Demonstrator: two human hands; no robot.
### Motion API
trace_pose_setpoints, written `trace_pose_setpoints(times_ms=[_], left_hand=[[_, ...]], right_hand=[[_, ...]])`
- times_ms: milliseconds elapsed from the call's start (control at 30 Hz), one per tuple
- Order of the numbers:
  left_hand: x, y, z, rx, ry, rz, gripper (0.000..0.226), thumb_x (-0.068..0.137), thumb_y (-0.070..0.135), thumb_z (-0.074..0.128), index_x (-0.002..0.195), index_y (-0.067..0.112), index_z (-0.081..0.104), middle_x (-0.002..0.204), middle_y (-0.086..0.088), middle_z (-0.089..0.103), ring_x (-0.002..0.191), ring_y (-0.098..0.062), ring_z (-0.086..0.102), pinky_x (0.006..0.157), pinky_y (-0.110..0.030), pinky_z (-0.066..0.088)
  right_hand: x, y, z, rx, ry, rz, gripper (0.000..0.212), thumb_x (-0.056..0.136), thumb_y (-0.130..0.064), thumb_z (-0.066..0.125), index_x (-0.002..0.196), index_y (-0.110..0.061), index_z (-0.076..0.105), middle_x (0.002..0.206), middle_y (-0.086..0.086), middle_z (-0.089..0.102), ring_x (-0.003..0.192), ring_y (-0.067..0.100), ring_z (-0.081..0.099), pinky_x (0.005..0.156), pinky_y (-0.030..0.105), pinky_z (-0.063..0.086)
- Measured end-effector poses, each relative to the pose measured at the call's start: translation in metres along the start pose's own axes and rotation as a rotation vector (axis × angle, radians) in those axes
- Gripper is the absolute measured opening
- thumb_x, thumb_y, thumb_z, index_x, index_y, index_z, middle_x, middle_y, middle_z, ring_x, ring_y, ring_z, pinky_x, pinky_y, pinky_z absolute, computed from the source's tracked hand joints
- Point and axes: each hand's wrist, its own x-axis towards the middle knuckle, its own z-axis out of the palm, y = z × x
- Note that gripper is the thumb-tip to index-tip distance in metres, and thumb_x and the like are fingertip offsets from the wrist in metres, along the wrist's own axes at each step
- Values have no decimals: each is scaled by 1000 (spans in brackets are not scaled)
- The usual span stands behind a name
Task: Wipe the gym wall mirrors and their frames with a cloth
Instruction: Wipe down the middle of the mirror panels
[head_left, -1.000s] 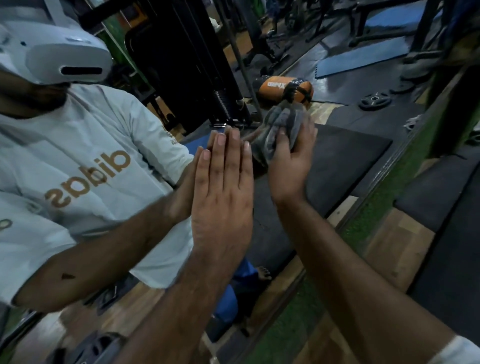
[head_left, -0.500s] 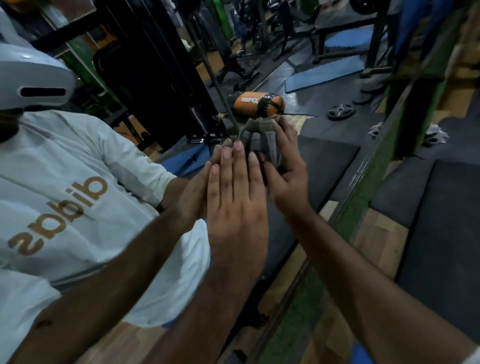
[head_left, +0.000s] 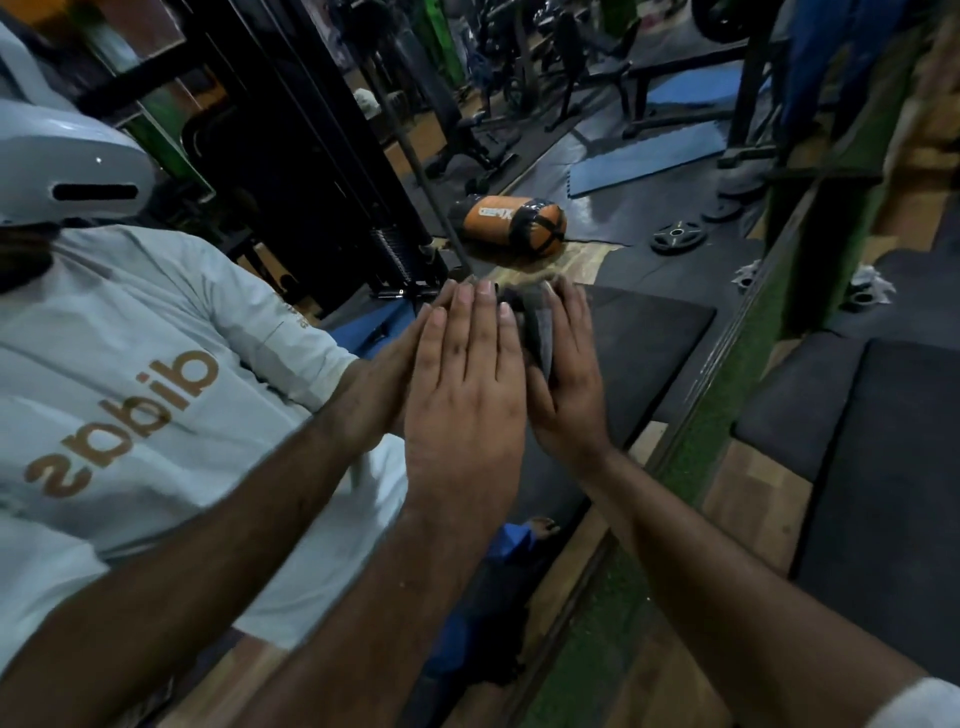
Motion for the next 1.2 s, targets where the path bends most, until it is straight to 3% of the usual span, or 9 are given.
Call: trace_pose_setpoints(times_ms=[200, 400, 533, 600, 667, 833, 967, 1033, 1200], left_hand=[[38, 24, 2, 44, 4, -31, 69, 95, 15, 39, 158, 0, 18, 167, -22, 10, 156, -34, 6, 125, -46, -2], [94, 44, 8, 146, -5, 56, 65, 100, 18, 28, 159, -1, 13, 167, -23, 5, 156, -35, 2, 123, -47, -9], [124, 56, 16, 159, -77, 59, 67, 101, 21, 28, 159, -3, 2, 166, -26, -8, 155, -38, -9, 124, -49, -9], [132, 64, 18, 155, -118, 21, 68, 100, 21, 27, 159, -3, 3, 166, -27, -10, 155, -39, -10, 125, -51, -7], [137, 74, 19, 134, -114, -18, 68, 99, 22, 30, 159, -2, 8, 166, -26, -4, 155, -38, -6, 126, -51, -3], [155, 86, 26, 124, -48, -39, 62, 102, 21, 34, 158, 0, 16, 168, -22, 7, 156, -35, 4, 127, -49, 2], [157, 88, 35, 124, -84, -49, 70, 99, 22, 40, 159, -1, 14, 168, -23, 0, 156, -37, -3, 125, -48, -8], [157, 92, 40, 120, -69, -30, 71, 98, 22, 44, 159, -1, 15, 168, -23, 3, 156, -36, -1, 125, -48, -7], [175, 97, 52, 120, 16, 8, 62, 101, 19, 38, 157, 1, 23, 166, -21, 15, 156, -35, 10, 126, -48, 1]], right_hand=[[40, 12, -17, 199, 106, 624, 66, 109, -43, 42, 166, -24, 15, 175, 1, 7, 161, 18, 4, 130, 50, 15], [74, 50, -43, 18, 4, 97, 66, 107, -32, 48, 165, -18, 21, 174, -1, 12, 162, 19, 5, 130, 46, 13], [91, 85, -52, 185, 90, 655, 69, 105, -50, 48, 164, -30, 21, 173, 0, 18, 159, 22, 17, 128, 51, 23], [113, 90, -61, 279, 56, 763, 79, 92, -65, 51, 162, -36, 26, 170, 3, 28, 155, 26, 29, 124, 54, 31], [129, 79, -72, 321, -26, 579, 78, 91, -62, 51, 161, -34, 29, 167, 3, 33, 153, 25, 34, 122, 54, 36], [118, 85, -79, 87, -67, 175, 71, 101, -34, 53, 165, -17, 25, 173, 2, 16, 161, 17, 7, 130, 39, 17], [115, 116, -70, 218, 127, 685, 66, 109, -42, 46, 166, -23, 19, 174, 0, 12, 161, 17, 6, 130, 45, 16], [134, 102, -68, 245, 136, 756, 63, 110, -39, 44, 166, -22, 18, 174, 2, 12, 161, 19, 6, 131, 44, 13], [154, 108, -73, 118, 105, 172, 65, 105, -32, 47, 163, -10, 27, 172, 7, 20, 161, 23, 8, 131, 44, 13]])
